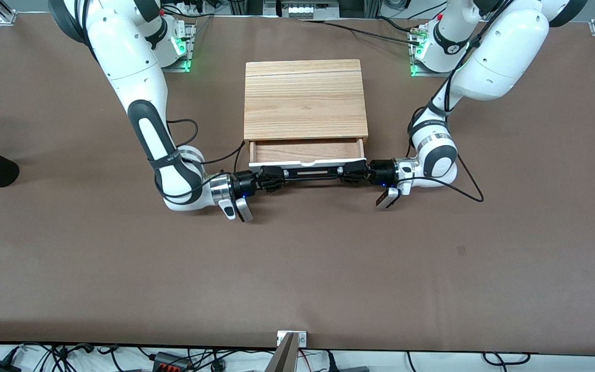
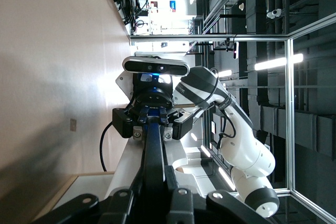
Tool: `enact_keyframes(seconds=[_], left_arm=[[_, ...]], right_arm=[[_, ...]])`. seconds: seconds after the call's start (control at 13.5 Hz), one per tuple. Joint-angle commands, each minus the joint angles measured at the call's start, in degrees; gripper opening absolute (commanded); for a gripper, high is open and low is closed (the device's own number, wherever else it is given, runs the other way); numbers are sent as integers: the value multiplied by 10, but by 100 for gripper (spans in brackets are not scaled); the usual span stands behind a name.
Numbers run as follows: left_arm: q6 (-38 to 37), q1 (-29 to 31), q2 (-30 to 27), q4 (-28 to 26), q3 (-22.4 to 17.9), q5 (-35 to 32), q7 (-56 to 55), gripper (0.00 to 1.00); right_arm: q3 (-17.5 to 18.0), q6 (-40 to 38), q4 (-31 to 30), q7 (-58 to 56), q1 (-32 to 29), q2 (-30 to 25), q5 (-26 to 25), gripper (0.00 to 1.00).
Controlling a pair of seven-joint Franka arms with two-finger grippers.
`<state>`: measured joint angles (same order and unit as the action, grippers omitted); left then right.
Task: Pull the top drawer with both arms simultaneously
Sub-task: 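Pull the handle outward with both grippers, sliding the drawer open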
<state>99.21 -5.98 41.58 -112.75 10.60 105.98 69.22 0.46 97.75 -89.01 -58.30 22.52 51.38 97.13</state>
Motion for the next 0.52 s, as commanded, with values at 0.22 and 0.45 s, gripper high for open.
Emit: enact_keyframes(seconds=[0.22,0.45], left_arm=[[39,-2,20,31,-1,2,33,1],[39,-1,24,31,-1,2,33,1]], right_arm=[[0,28,97,18,-31,62,17,0],[0,25,97,19,-31,62,17,0]])
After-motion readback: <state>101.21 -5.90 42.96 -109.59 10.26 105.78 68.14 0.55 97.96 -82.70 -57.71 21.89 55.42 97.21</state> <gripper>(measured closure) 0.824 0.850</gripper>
